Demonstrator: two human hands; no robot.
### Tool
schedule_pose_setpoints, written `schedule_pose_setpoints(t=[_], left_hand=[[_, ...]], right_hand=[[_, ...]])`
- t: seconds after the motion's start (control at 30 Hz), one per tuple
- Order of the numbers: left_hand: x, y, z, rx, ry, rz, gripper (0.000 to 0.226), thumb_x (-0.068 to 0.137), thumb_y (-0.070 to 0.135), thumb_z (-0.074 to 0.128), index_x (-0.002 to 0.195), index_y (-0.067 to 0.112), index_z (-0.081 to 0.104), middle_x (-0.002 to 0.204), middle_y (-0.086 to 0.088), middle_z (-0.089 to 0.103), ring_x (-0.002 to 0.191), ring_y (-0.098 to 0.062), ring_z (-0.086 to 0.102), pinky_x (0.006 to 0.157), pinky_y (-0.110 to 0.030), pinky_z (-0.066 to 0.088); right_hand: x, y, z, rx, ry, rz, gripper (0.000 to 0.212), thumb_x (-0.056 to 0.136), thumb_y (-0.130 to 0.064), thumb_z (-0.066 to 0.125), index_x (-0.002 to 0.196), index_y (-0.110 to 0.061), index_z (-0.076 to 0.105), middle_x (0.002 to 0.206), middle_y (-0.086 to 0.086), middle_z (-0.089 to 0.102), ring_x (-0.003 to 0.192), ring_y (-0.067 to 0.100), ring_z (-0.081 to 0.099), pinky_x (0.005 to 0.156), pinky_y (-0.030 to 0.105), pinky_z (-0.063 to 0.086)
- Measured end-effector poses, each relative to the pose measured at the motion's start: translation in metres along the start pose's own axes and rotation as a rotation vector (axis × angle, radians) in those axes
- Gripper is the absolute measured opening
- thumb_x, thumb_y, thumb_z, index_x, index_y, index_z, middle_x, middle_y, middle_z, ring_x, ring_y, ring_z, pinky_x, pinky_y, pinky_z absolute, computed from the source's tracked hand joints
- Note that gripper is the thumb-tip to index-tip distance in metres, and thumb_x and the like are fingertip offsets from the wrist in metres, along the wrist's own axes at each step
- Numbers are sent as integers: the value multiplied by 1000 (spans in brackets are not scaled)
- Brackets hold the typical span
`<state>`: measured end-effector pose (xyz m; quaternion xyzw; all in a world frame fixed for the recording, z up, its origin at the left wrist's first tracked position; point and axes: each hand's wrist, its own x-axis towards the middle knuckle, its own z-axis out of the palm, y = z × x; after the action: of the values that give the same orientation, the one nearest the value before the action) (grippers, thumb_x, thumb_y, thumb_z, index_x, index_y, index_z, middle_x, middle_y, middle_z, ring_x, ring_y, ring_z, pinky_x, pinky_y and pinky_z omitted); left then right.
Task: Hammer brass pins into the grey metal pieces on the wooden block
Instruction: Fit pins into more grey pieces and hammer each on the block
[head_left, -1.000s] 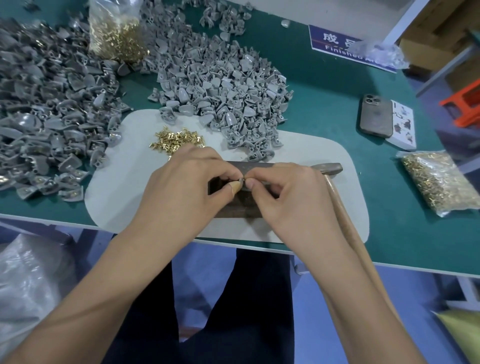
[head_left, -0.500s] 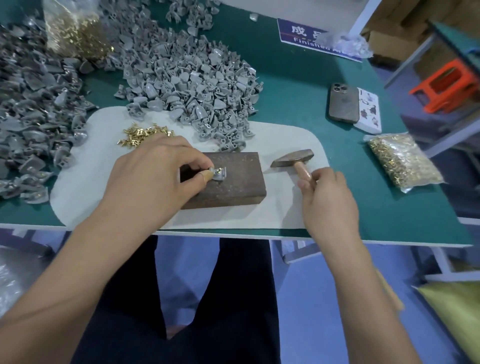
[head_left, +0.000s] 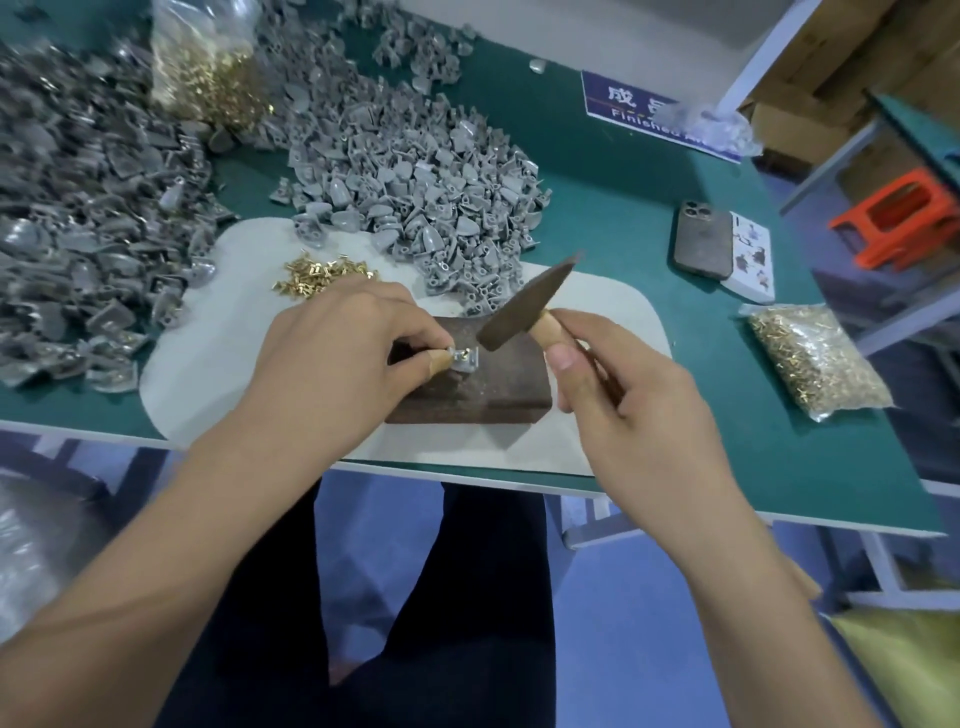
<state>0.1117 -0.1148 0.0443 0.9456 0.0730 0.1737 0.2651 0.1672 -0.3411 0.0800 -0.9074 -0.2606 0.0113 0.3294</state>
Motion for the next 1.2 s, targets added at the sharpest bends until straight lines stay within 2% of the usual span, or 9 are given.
schedule_pose_setpoints(t=[0.13, 0.27, 0.43, 0.53, 0.67, 0.77, 1.03, 1.13, 1.2], left_hand=[[0, -1, 1, -27, 9, -11, 4, 84, 46, 75, 83, 42, 73, 82, 19, 62, 92, -9, 53, 68, -33, 45], [0, -1, 1, -34, 21, -17, 4, 83, 44, 77, 85, 41, 75, 81, 18, 63, 91, -11, 55, 69, -35, 48], [0, 0, 2, -49, 20, -23, 4, 83, 45, 77, 83, 42, 75, 80, 20, 63, 91, -10, 54, 68, -36, 48], [1, -1, 1, -39, 12, -25, 4, 83, 45, 77, 84, 42, 75, 80, 21, 62, 91, -10, 54, 68, -34, 47], [1, -2, 1, -58, 16, -32, 4, 83, 45, 77, 84, 42, 75, 81, 21, 62, 91, -9, 53, 68, -34, 46], [2, 1, 1, -22, 3, -17, 4, 84, 46, 76, 87, 43, 75, 82, 20, 62, 91, -9, 52, 67, -32, 43], [4, 1, -1, 7, -13, 3, 6, 84, 46, 75, 89, 41, 75, 83, 19, 62, 92, -9, 53, 66, -30, 39], [4, 0, -1, -8, -22, -3, 8, 84, 49, 72, 87, 42, 74, 84, 19, 63, 93, -10, 53, 67, -33, 42], [4, -1, 0, -8, -24, -3, 7, 84, 50, 71, 86, 43, 74, 84, 20, 63, 93, -11, 53, 68, -35, 45]], right_hand=[[-2, -13, 3, -125, 217, -76, 30, 102, -53, 41, 130, -49, 52, 83, -30, 58, 71, 6, 52, 60, 27, 45], [-3, -17, 12, -242, 49, -39, 33, 103, -53, 39, 133, -49, 52, 99, -15, 72, 86, 16, 60, 65, 32, 43], [-3, -15, 6, -141, 163, -8, 32, 102, -55, 39, 132, -51, 51, 79, -22, 63, 72, 12, 52, 63, 33, 46], [-5, -16, 11, -253, 67, -33, 32, 102, -54, 40, 133, -53, 48, 81, -14, 66, 80, 17, 55, 61, 32, 42], [-5, -17, 17, -159, 172, -4, 33, 102, -54, 40, 134, -48, 49, 97, -18, 71, 81, 11, 62, 65, 31, 49], [-8, -17, 20, -278, 124, 2, 34, 100, -57, 39, 134, -51, 46, 94, -13, 74, 83, 22, 65, 64, 34, 50], [-3, -21, 13, -265, 119, 75, 33, 99, -60, 37, 130, -57, 49, 88, -17, 70, 80, 14, 58, 65, 32, 47], [5, -4, 6, -214, 257, 184, 32, 104, -50, 39, 134, -53, 49, 101, -19, 66, 89, 10, 54, 64, 31, 39], [12, 17, 10, -357, 249, 288, 37, 107, -36, 39, 142, -45, 47, 117, -6, 62, 98, 22, 57, 69, 35, 33]])
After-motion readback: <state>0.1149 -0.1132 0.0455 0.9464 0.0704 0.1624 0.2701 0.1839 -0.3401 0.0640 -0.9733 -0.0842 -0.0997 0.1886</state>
